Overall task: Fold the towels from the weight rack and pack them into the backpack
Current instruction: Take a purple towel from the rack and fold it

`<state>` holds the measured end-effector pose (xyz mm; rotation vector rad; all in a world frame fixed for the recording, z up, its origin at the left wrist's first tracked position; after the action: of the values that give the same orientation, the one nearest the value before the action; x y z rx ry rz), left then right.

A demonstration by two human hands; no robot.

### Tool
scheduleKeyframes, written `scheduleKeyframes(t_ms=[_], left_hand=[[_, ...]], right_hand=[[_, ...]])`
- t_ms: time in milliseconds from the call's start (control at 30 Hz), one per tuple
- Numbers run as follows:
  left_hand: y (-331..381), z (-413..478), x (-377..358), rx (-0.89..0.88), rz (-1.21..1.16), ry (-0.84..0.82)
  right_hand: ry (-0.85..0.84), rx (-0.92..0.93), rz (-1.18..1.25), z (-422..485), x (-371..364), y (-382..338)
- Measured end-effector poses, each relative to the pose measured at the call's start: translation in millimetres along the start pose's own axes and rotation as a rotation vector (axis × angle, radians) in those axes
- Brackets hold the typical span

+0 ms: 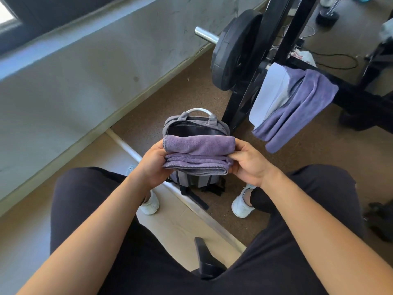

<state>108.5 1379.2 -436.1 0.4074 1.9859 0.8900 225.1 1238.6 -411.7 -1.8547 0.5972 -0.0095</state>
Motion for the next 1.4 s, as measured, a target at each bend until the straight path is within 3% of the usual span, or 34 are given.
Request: scheduleKeyframes(t_ms=[200, 367, 433, 533, 667, 767, 967, 1233, 1400], left_hand=[[-5.3, 10.0, -9.2, 0.072, -0.09, -0.133], [3.0, -3.9, -4.2, 0.104, -0.142, -0.03], [3.5, -4.5, -3.4, 0.116, -0.031, 0.006], [-2.5, 0.6, 5.3, 0.08, 0.245, 0.07], [-9.3, 6.2, 27.8, 0.134, 0.249, 0.11], [-14.3, 2.3, 16.9, 0.191, 0.416, -0.031], [0.9, 11.8, -2.1, -0.041, 0.857, -0.071], [2.7, 43.9, -28.4, -0.226, 1.215, -0.299], [16.4, 80.2, -4.9, -0.091, 1.193, -0.368]], right_hand=[[-0.004, 0.08, 0.053, 5.5, -3.8, -5.4], [-0.066, 0.092, -0.036, 3.7, -2.3, -6.6], [-0.08, 0.074, -0.071, 3.4, -1.7, -3.3], [0.067, 0.13, -0.378, 7.3, 8.0, -1.0], [0.149, 0.211, -0.57, 9.1, 18.8, -2.9], [0.123, 0.161, -0.704, 10.0, 24.7, -2.7], [-0.112, -0.019, -0.949, 13.4, 13.7, 25.3], [-0.069, -0.032, -1.124, 36.5, 16.3, 27.2], [0.064, -0.008, -1.169, 64.3, 46.5, -1.1]])
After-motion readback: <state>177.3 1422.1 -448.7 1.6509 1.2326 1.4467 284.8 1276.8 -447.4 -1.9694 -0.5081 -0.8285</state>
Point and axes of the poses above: each hand's wrist, its own z-axis towards the middle knuckle, its own x-axis out of the back of the hand, y = z × x, the point moved 9 cm from there along z, towards the middle knuckle, and after that the axes turned 8 degrees about -z, right-handed, at the moved point
